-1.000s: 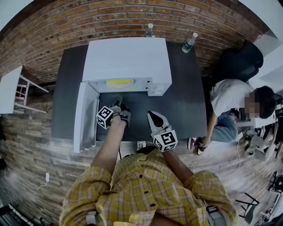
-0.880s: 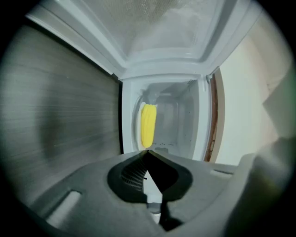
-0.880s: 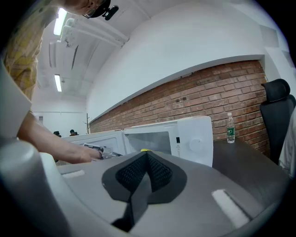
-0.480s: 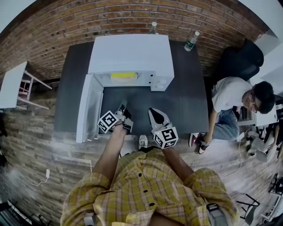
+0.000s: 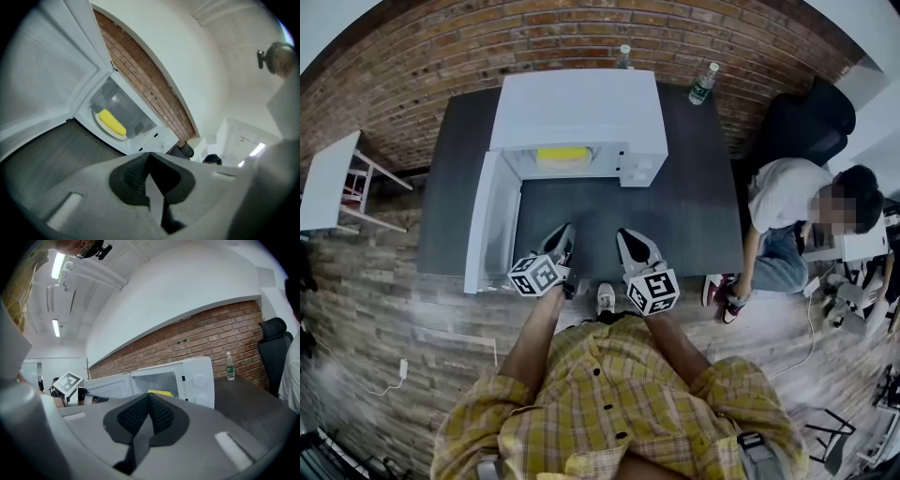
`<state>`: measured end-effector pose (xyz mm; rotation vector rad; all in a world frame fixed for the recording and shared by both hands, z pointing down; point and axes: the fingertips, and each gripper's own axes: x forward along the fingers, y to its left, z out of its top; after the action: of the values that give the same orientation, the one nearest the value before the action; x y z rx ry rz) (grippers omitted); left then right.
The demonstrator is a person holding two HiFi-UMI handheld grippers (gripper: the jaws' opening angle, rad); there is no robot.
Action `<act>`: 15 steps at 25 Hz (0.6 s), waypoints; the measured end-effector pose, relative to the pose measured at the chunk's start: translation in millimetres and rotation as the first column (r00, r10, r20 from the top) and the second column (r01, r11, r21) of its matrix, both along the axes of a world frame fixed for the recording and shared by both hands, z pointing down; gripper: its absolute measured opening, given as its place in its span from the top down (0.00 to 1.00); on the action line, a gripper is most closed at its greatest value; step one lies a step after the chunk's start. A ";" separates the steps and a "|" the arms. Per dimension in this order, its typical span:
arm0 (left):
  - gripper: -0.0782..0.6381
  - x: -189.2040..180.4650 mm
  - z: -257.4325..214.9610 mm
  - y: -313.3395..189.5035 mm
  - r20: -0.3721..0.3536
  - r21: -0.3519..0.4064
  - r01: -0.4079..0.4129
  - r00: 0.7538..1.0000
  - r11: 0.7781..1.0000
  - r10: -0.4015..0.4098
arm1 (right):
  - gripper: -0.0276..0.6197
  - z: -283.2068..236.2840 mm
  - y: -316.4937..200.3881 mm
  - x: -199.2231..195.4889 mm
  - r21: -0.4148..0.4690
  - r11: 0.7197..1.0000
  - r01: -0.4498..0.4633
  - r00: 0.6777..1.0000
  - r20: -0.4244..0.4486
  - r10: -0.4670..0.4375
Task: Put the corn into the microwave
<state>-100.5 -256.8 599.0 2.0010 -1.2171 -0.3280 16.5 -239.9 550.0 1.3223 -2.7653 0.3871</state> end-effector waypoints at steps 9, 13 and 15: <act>0.89 7.7 -18.2 27.6 0.308 0.112 -0.088 0.950 0.990 0.050 | 0.96 -1.5 13.6 1.7 0.003 1.000 -0.011 1.000 -0.002 0.011; 0.89 1.8 -19.7 34.6 0.396 0.116 -0.066 0.918 0.991 0.015 | 0.96 -0.7 18.2 1.7 0.000 1.000 -0.011 1.000 -0.011 0.011; 0.89 -1.9 -19.5 37.7 0.432 0.119 -0.052 0.902 0.992 -0.005 | 0.96 -1.6 19.3 1.7 0.002 1.000 -0.010 1.000 -0.014 0.010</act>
<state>-102.4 -219.1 579.5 2.2754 -1.4688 0.0632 18.2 -220.6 548.3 1.3341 -2.7497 0.3744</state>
